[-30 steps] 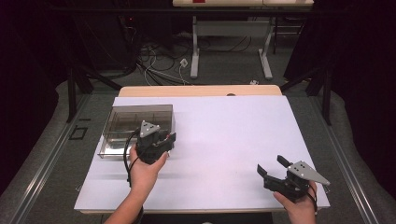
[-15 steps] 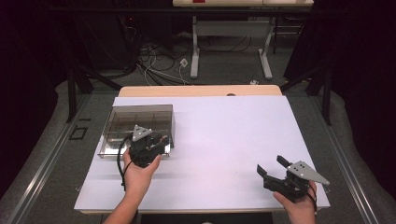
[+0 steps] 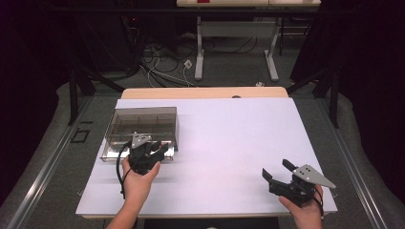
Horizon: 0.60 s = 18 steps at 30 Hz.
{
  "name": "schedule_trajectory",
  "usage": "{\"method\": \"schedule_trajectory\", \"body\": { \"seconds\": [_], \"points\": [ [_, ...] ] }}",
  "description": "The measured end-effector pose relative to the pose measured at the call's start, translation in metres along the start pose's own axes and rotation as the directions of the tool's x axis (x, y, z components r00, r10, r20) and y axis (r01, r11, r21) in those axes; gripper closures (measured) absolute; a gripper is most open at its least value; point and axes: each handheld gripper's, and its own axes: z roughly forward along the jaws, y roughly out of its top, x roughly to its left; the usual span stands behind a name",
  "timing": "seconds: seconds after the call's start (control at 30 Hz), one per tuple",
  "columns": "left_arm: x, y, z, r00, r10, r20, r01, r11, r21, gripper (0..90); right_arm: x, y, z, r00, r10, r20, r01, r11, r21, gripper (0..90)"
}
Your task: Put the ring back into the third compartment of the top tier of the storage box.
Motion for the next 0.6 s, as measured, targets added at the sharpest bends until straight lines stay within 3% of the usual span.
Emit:
{"method": "schedule_trajectory", "body": {
  "seconds": [0.6],
  "points": [
    [0.0077,-0.0079,0.0082,0.9994,-0.003,-0.034,0.004,0.9998,0.021,66.2,0.0007,-0.0004,0.0006,1.0,0.001,-0.008,-0.001,1.0,0.001,15.7]
  ]
}}
